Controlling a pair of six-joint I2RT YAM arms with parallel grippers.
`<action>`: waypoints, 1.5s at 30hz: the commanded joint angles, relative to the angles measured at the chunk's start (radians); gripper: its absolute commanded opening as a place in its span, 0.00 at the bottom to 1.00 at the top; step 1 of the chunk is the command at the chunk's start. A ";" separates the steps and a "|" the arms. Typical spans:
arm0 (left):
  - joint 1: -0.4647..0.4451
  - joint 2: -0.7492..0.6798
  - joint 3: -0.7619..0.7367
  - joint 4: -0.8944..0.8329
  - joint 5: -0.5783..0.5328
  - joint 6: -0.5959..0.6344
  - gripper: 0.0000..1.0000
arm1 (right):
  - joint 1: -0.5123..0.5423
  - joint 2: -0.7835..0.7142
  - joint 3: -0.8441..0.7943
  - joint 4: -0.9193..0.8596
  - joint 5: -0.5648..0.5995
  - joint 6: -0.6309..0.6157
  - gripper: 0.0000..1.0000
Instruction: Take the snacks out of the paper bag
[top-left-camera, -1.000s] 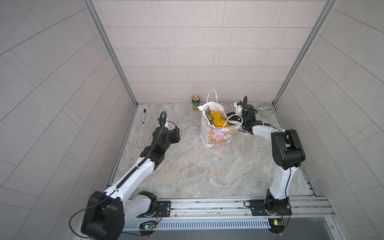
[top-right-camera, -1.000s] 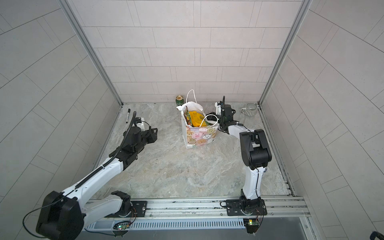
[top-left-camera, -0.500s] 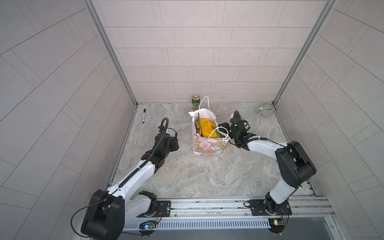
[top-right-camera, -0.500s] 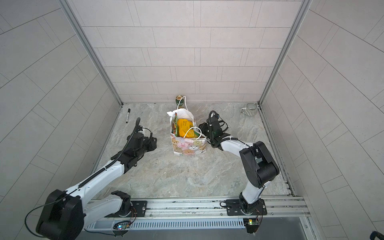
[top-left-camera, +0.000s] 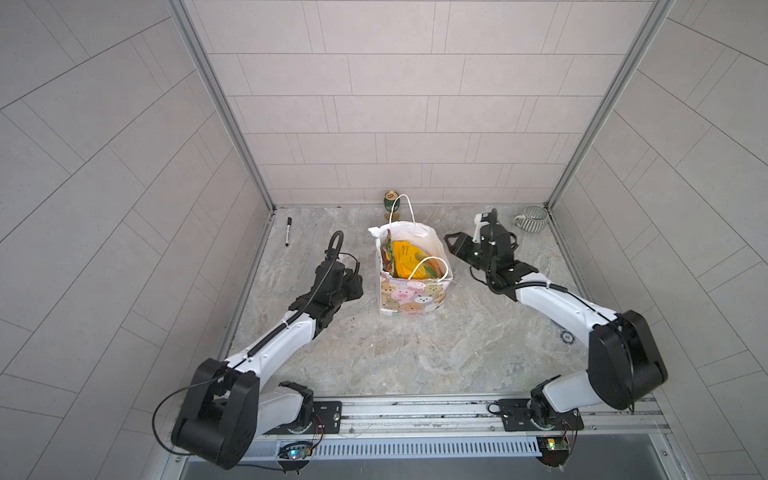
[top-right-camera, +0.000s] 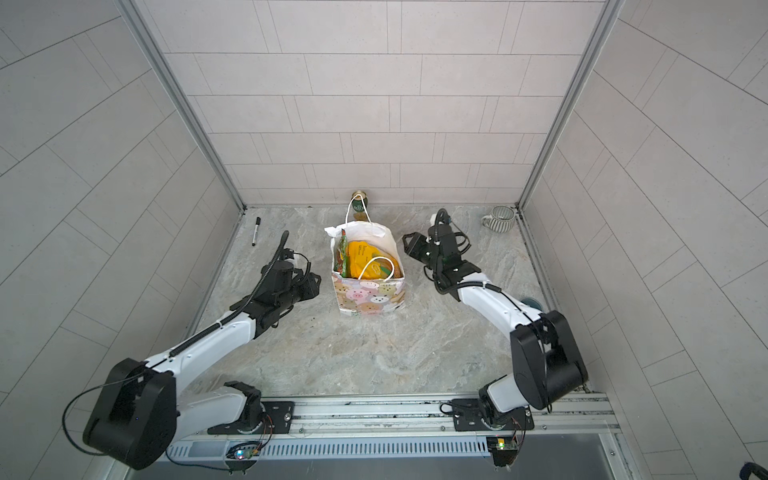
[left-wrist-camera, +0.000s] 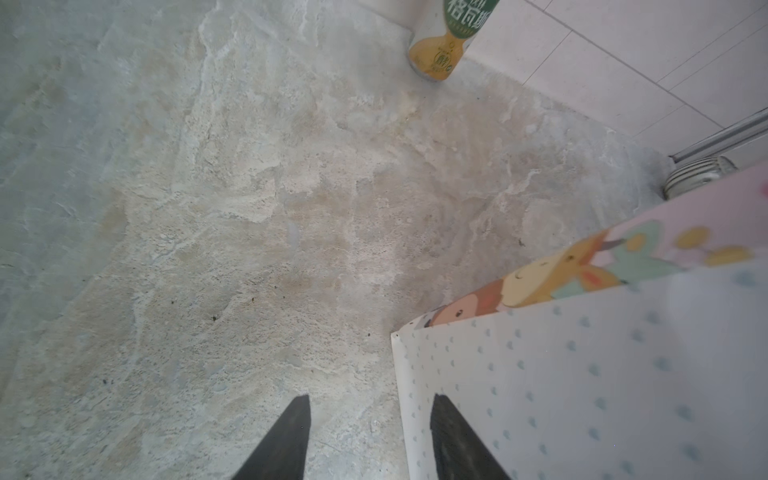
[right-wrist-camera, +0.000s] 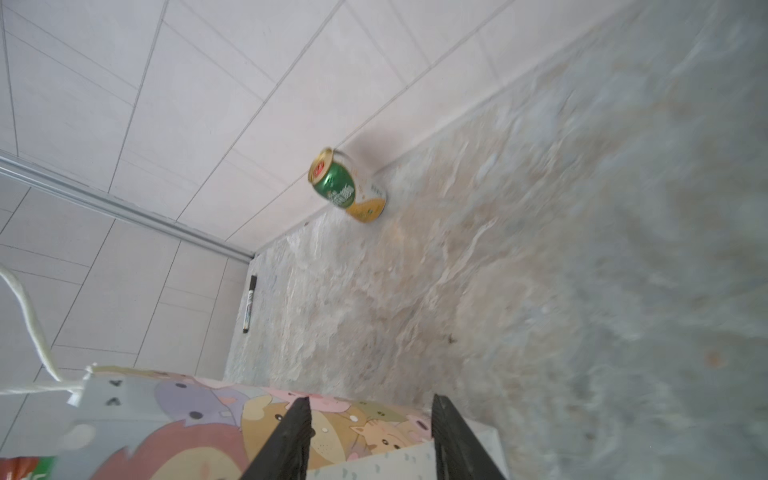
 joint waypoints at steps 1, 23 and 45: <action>-0.022 -0.098 -0.006 -0.092 0.019 0.021 0.51 | -0.078 -0.080 -0.012 -0.198 -0.050 -0.170 0.50; -0.014 0.074 -0.098 0.151 0.087 0.057 0.46 | 0.165 0.129 -0.192 -0.052 -0.282 -0.149 0.33; 0.136 -0.151 0.090 0.068 -0.010 -0.034 0.55 | 0.245 -0.248 -0.558 0.091 -0.240 -0.304 0.32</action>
